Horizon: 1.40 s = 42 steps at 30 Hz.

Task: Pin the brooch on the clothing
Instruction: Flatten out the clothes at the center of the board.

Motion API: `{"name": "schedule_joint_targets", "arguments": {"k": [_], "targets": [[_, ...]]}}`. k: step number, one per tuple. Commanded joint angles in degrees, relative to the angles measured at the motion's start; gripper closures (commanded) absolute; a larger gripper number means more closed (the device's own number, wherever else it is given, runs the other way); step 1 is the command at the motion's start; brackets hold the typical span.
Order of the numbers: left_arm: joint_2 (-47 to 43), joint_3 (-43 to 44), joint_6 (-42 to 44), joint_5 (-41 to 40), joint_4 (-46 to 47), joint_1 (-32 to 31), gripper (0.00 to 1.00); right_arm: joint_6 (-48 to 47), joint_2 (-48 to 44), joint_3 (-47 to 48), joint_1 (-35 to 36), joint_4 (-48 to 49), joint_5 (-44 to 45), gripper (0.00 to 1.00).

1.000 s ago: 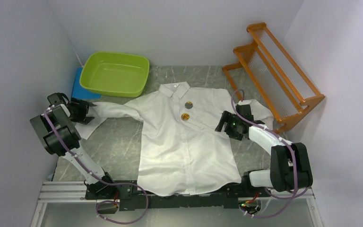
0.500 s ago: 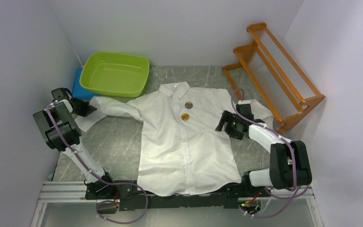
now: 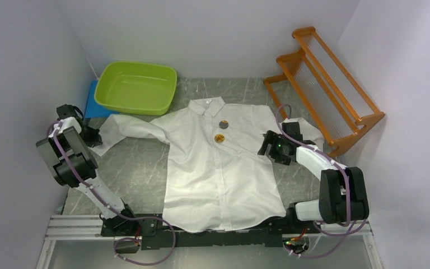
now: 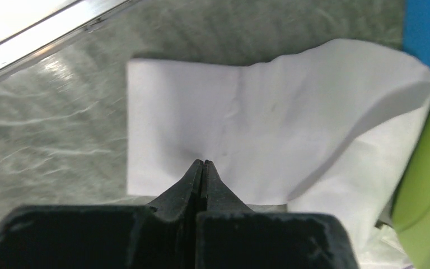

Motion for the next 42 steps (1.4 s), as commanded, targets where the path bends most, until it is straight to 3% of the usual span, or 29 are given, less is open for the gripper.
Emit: {"name": "schedule_joint_targets", "arguments": {"k": [1,6,11,18,22,26,33,42], "targets": [[-4.85,1.00,2.62,-4.68,-4.21,0.68,0.97,-1.86,-2.11,2.65,-0.41,-0.98,0.41,0.12],[-12.63,-1.54,5.87,1.99,-2.02,-5.62,0.93,-5.07,-3.48,3.95,-0.40,-1.48,-5.46,0.10],[-17.36,-1.09,7.77,1.54,-10.03,-21.46,0.65,-7.68,-6.40,4.15,-0.33,-1.68,-11.82,0.08],[-24.82,-10.54,2.48,5.78,-9.64,-45.41,0.57,-5.45,-7.96,2.62,5.37,-2.58,-13.95,0.10],[-25.76,-9.78,2.87,2.04,-7.13,-54.82,0.50,-3.59,-7.46,0.56,9.19,-0.69,-13.30,0.10],[-19.95,-2.48,4.72,-2.93,-7.53,-57.98,0.48,-2.82,-6.61,0.68,9.77,0.34,-13.27,0.10],[0.36,17.30,11.04,-8.47,-11.45,-59.09,0.47,-4.34,-5.52,2.47,9.78,0.47,-9.69,0.07],[23.00,38.72,15.82,-9.79,-13.69,-59.23,0.37,-7.89,4.17,11.76,9.69,3.31,-8.13,0.03]]}}
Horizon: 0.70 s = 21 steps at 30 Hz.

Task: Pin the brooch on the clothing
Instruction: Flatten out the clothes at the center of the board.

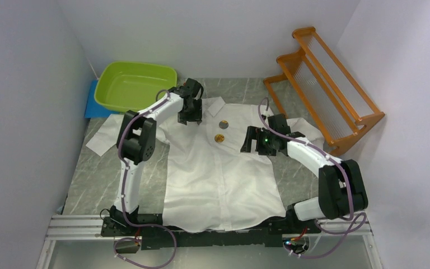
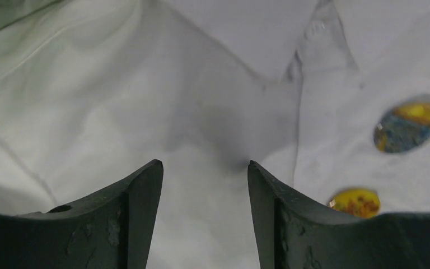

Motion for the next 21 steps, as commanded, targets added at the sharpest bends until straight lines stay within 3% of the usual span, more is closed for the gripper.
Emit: {"name": "schedule_joint_targets", "arguments": {"k": [1,8,21], "targets": [[6.25,8.25,3.71,-0.81,-1.40,-0.35,0.37,-2.56,3.95,7.54,0.05,4.51,1.18,0.03],[13.57,14.51,4.57,-1.04,-1.42,-0.29,0.32,-3.19,13.45,15.17,-1.07,5.79,1.94,0.02],[25.20,29.37,5.87,-2.47,-7.80,3.09,0.32,-1.35,30.27,26.49,-8.28,5.84,2.66,0.02]]}}
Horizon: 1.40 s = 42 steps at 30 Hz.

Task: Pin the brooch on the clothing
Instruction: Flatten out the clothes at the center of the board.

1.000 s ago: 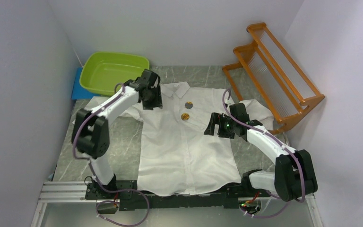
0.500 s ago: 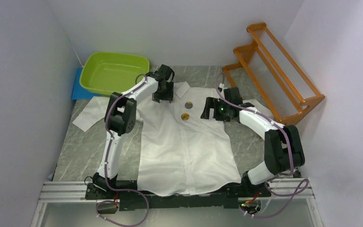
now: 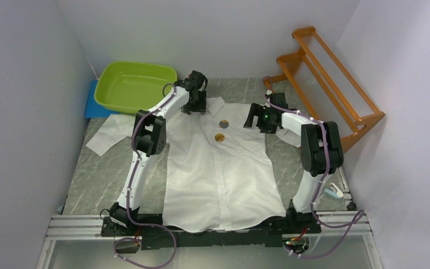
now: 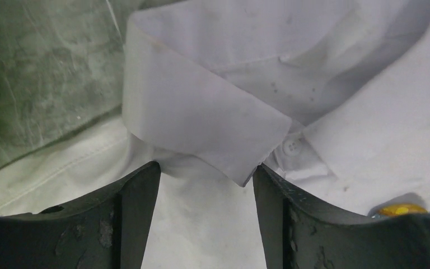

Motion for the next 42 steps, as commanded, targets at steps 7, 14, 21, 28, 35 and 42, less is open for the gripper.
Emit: {"name": "schedule_joint_targets", "arguments": {"k": [7,14,21,28,35,42], "targets": [[10.39,9.35,4.93,1.10,-0.62,2.25,0.25,-0.51,3.59,6.08,-2.25,-0.76,1.20,0.01],[9.60,10.69,5.65,2.77,4.50,2.24,0.21,-1.41,-1.73,5.83,-2.18,-1.05,-4.58,0.01],[-4.29,-1.74,4.12,6.94,9.90,0.96,0.20,-1.50,-13.37,1.20,-2.14,-1.62,-7.77,0.00],[-32.97,-24.74,2.41,11.59,20.41,-1.69,0.10,-0.64,-28.26,-9.45,-2.18,-0.17,-8.87,0.00],[-64.59,-55.12,-1.59,6.73,30.32,-1.31,0.06,-2.79,-44.32,-21.96,-2.25,0.29,-6.17,0.00],[-95.06,-81.32,-10.05,-7.40,26.17,0.58,0.05,-4.33,-55.05,-31.97,-2.27,5.03,3.84,0.00]]}}
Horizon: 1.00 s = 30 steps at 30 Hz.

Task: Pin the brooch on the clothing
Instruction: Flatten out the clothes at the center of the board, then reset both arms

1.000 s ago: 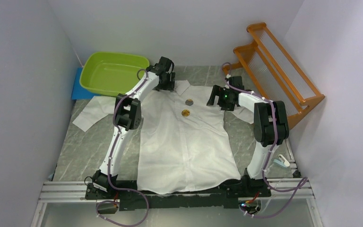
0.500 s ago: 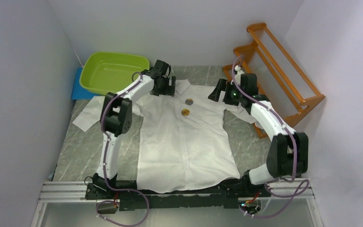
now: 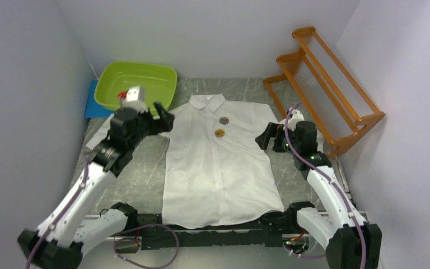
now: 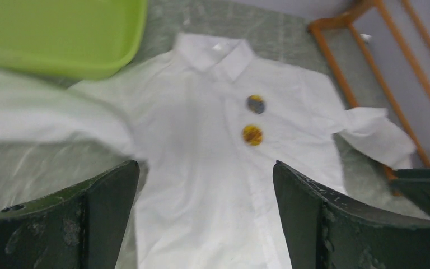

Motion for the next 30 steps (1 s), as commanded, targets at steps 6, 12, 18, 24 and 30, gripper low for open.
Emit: {"name": "schedule_joint_targets", "arguments": {"k": [6,12,18,24,30], "targets": [[-28.76,-24.23,-9.62,-23.61,-10.67,0.52,0.05,-6.02,-5.59,-7.56,-0.17,11.87,11.10,0.00],[-35.25,-35.94,-5.47,-33.49,-3.86,0.52,0.05,-11.06,-3.97,-13.37,-0.17,25.43,18.09,0.00],[-32.74,-45.56,4.71,-43.62,18.40,0.51,0.05,-12.72,-1.06,-19.04,-0.17,36.75,24.74,0.00],[-18.10,-50.77,22.73,-47.72,44.41,0.74,0.05,-13.90,5.16,-21.67,-0.26,45.43,30.37,0.00],[-1.28,-52.04,28.00,-39.98,60.07,4.10,0.05,-13.04,10.52,-24.22,-0.26,55.32,31.44,0.00]]}}
